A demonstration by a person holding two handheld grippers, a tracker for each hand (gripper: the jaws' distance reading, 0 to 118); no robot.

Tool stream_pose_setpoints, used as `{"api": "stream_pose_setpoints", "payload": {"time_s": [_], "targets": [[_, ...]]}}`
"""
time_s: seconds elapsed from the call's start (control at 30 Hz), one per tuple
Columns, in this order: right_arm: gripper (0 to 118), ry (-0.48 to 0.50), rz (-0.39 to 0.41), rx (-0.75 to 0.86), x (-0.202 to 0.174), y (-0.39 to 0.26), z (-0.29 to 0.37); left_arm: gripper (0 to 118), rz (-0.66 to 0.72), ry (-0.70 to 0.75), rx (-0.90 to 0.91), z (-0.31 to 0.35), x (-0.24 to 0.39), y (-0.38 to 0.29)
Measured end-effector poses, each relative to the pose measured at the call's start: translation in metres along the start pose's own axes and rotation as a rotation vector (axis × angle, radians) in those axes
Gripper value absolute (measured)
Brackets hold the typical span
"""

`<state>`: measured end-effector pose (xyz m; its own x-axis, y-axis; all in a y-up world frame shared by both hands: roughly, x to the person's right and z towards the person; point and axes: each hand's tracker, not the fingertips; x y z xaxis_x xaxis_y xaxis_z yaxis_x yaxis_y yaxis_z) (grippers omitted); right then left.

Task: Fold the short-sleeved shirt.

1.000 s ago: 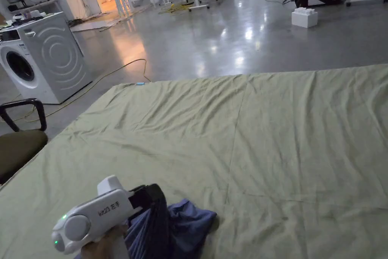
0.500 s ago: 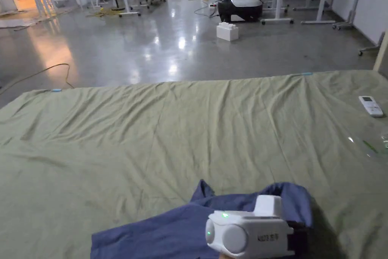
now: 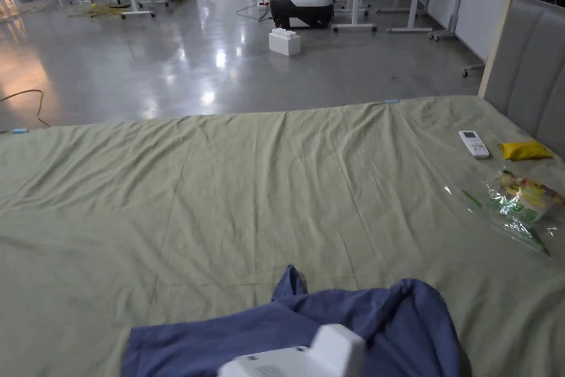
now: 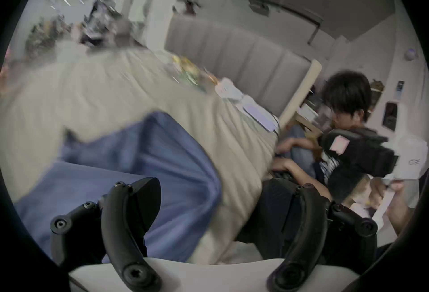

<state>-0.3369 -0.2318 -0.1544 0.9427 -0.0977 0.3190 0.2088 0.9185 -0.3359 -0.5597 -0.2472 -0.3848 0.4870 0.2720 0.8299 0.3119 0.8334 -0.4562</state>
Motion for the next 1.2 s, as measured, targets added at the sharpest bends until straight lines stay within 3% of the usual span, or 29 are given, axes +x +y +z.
{"api": "stream_pose_setpoints", "payload": {"time_s": [0.1, 0.13, 0.23, 0.33, 0.4, 0.47, 0.5, 0.53, 0.6, 0.7, 0.87, 1.2], "targets": [[1, 0.067, -0.003, 0.054, -0.018, 0.016, -0.011, 94, 0.016, 0.169, 0.229, 0.099, -0.015, 0.011], [1, 0.094, 0.0, 0.067, -0.023, 0.021, -0.014, 94, -0.057, 0.242, 0.267, 0.126, -0.012, 0.012], [1, 0.134, 0.031, 0.104, -0.04, 0.034, -0.021, 94, -0.23, 0.613, 0.311, 0.193, -0.002, 0.0], [1, 0.177, 0.044, 0.143, -0.051, 0.045, -0.02, 89, -0.203, 0.79, 0.364, 0.237, 0.011, -0.012], [1, 0.191, 0.055, 0.159, -0.057, 0.049, -0.017, 70, -0.171, 0.798, 0.388, 0.258, 0.018, -0.018], [1, 0.2, 0.073, 0.173, -0.062, 0.053, -0.012, 36, -0.165, 0.844, 0.398, 0.265, 0.028, -0.025], [1, 0.201, 0.086, 0.18, -0.065, 0.055, -0.008, 9, -0.168, 0.888, 0.423, 0.268, 0.035, -0.028], [1, 0.2, 0.096, 0.188, -0.067, 0.057, -0.004, 4, -0.164, 0.9, 0.445, 0.271, 0.04, -0.031], [1, 0.196, 0.108, 0.197, -0.071, 0.06, 0.007, 0, -0.169, 0.851, 0.524, 0.277, 0.05, -0.039], [1, 0.201, 0.109, 0.225, -0.074, 0.062, 0.019, 0, -0.055, 0.862, 0.495, 0.276, 0.054, -0.041], [1, 0.158, 0.178, 0.284, -0.079, 0.066, 0.026, 0, -0.038, 0.842, 0.473, 0.274, 0.05, -0.037], [1, 0.169, 0.138, 0.251, -0.076, 0.063, 0.018, 0, 0.024, 0.803, 0.495, 0.279, 0.035, -0.031]]}}
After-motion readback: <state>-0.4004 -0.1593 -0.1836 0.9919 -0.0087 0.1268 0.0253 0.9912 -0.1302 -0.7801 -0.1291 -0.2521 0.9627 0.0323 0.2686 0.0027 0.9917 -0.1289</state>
